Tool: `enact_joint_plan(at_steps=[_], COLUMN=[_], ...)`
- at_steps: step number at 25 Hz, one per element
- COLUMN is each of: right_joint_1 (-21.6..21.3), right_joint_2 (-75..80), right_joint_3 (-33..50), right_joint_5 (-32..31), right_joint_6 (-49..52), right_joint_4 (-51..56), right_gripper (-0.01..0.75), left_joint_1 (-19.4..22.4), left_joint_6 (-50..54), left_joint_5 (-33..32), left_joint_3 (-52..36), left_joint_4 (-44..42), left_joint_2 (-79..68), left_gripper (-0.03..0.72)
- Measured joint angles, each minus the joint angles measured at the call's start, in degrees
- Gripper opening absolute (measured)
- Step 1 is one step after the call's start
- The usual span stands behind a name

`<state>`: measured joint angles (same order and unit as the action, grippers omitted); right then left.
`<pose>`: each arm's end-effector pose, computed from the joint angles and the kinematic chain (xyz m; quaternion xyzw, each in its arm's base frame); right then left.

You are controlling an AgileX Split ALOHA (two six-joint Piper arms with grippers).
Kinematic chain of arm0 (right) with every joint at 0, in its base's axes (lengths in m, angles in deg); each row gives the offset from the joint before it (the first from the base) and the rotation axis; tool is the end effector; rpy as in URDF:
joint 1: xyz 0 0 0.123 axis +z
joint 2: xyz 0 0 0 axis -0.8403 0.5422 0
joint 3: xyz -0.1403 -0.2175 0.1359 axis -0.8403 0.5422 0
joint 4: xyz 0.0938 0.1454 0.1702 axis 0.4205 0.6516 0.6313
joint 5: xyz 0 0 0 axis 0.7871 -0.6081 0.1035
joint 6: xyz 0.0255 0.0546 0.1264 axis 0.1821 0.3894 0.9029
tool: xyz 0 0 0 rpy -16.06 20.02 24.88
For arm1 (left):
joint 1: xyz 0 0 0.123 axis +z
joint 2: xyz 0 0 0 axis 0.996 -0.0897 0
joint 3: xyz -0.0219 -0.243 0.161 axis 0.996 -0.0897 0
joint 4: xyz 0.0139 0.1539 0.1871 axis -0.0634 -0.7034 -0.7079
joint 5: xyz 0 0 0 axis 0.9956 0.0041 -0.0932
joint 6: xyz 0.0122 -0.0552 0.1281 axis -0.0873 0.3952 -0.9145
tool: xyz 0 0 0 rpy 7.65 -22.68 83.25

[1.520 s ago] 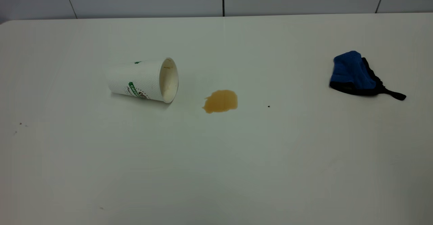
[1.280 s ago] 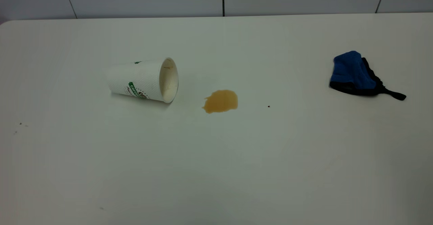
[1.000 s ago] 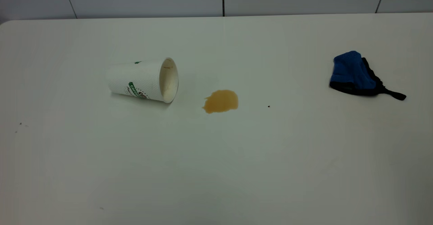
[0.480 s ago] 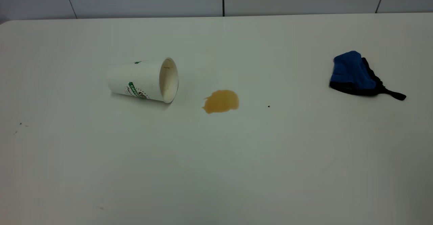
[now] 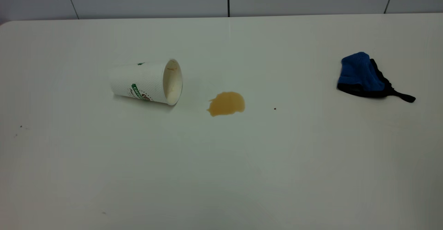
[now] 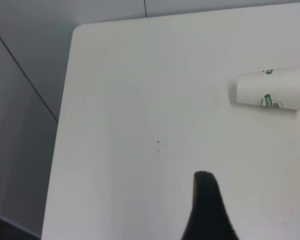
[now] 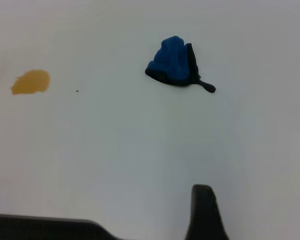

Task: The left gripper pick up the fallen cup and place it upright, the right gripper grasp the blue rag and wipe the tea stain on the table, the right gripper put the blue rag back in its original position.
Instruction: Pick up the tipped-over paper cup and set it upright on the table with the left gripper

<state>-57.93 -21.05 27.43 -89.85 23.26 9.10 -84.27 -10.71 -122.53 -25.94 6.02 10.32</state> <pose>0.0202 0.0029 0.2341 0.0049 0.8715 0.0092 0.4903 0.0570 0.0037 0.3168 0.0433 0.8427 0.0461 0.5347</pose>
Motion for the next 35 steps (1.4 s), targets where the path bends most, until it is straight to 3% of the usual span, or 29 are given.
enact_joint_plan(at_steps=[10, 15, 21, 26, 31, 35], right_joint_1=[0.00, 0.00, 0.00, 0.00, 0.00, 0.00], right_joint_2=[0.00, 0.00, 0.00, 0.00, 0.00, 0.00], right_joint_3=[0.00, 0.00, 0.00, 0.00, 0.00, 0.00], right_joint_5=[0.00, 0.00, 0.00, 0.00, 0.00, 0.00], right_joint_6=[0.00, 0.00, 0.00, 0.00, 0.00, 0.00], right_joint_4=[-0.01, -0.01, -0.01, -0.01, -0.01, -0.01], right_gripper=[0.553, 0.553, 0.553, 0.553, 0.553, 0.553], left_joint_1=[-8.44, -11.67, -21.26, -31.29, -38.75, -41.49], left_joint_6=[3.61, 11.07, 28.42, 41.39, 48.59, 50.06], left_joint_5=[5.50, 11.55, 12.77, 9.47, 7.84, 7.52], left_joint_3=[9.68, 11.32, 17.40, 23.66, 29.34, 34.17], left_joint_4=[-10.03, -21.61, -42.09, -58.57, -63.92, -65.09], left_joint_2=[-27.67, -45.06, -65.28, -80.56, -92.54, -100.37], left_gripper=[0.537, 0.537, 0.537, 0.537, 0.537, 0.537])
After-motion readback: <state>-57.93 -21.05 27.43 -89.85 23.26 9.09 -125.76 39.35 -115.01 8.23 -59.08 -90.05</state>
